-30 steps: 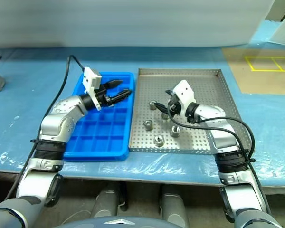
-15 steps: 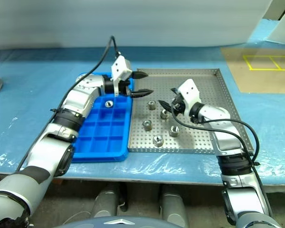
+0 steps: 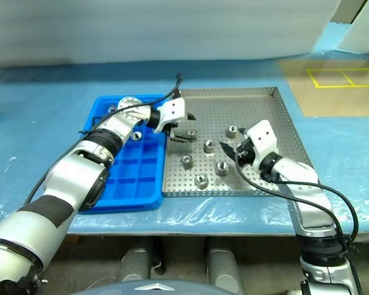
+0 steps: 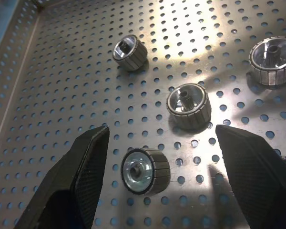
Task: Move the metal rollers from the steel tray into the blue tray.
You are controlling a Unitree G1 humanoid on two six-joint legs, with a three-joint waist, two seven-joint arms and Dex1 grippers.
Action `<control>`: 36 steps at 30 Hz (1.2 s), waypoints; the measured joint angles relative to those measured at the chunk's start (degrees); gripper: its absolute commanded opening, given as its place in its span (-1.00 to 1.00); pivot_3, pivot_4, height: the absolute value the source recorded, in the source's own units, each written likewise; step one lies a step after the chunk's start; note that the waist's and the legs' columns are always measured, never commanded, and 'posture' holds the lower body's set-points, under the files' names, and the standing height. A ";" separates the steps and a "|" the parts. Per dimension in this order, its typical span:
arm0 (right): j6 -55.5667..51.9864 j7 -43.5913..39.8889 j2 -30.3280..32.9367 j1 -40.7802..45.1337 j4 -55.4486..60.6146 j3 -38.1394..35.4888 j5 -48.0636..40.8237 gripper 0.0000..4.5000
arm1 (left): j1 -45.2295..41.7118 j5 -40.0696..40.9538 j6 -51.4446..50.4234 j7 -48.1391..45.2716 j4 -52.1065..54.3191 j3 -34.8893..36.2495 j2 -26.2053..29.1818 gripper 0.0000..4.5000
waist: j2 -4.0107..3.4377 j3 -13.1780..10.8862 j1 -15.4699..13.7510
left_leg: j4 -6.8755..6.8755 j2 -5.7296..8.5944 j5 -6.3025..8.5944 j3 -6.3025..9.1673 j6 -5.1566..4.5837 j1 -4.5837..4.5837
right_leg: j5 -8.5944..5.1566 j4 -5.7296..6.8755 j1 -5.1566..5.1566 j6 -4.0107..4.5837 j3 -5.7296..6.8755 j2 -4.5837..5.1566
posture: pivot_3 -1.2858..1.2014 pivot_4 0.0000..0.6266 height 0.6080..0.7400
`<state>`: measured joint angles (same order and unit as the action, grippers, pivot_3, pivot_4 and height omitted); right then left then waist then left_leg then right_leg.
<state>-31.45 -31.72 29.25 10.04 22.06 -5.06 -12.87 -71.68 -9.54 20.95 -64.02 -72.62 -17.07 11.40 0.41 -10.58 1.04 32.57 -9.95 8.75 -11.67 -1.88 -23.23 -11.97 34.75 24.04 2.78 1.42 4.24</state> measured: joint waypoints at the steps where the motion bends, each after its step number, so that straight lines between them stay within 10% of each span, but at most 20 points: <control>1: -0.51 0.70 -0.02 -0.88 0.92 -0.29 0.01 0.62 | -0.17 -0.92 0.31 -0.04 -0.68 -0.30 -0.20 0.67 | 0.00 0.00 0.33 | 0.02 0.00 0.01 0.00 -0.01 0.00 | 0.00 0.00 0.00 -0.01 0.00 0.00 | -0.43 -0.52 1.00; 29: -1.01 6.31 -1.67 -3.60 3.26 0.15 1.01 0.62 | -1.74 -13.20 -10.34 12.50 -5.10 -2.68 -2.60 0.67 | 0.00 0.00 4.64 | 0.49 0.10 0.27 0.10 -0.42 -0.31 | 0.04 -0.18 -0.08 -0.13 0.07 0.10 | -0.47 -0.52 1.00; 36: -0.86 6.87 -1.71 -4.11 3.27 0.15 1.21 0.64 | -1.70 -14.26 -11.13 14.14 -5.12 -2.89 -3.03 -0.03 | 0.01 0.00 4.95 | 0.55 0.13 0.27 0.14 -0.43 -0.29 | -0.05 -0.25 -0.17 -0.32 0.06 0.10 | -0.47 -0.52 1.00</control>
<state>-32.31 -24.85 27.54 5.93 25.32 -4.91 -11.66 -73.38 -23.80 9.82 -49.88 -77.74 -19.96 8.37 0.42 -10.58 5.99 33.13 -9.82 9.02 -11.54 -2.31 -23.52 -12.02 34.50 23.87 2.45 1.48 4.34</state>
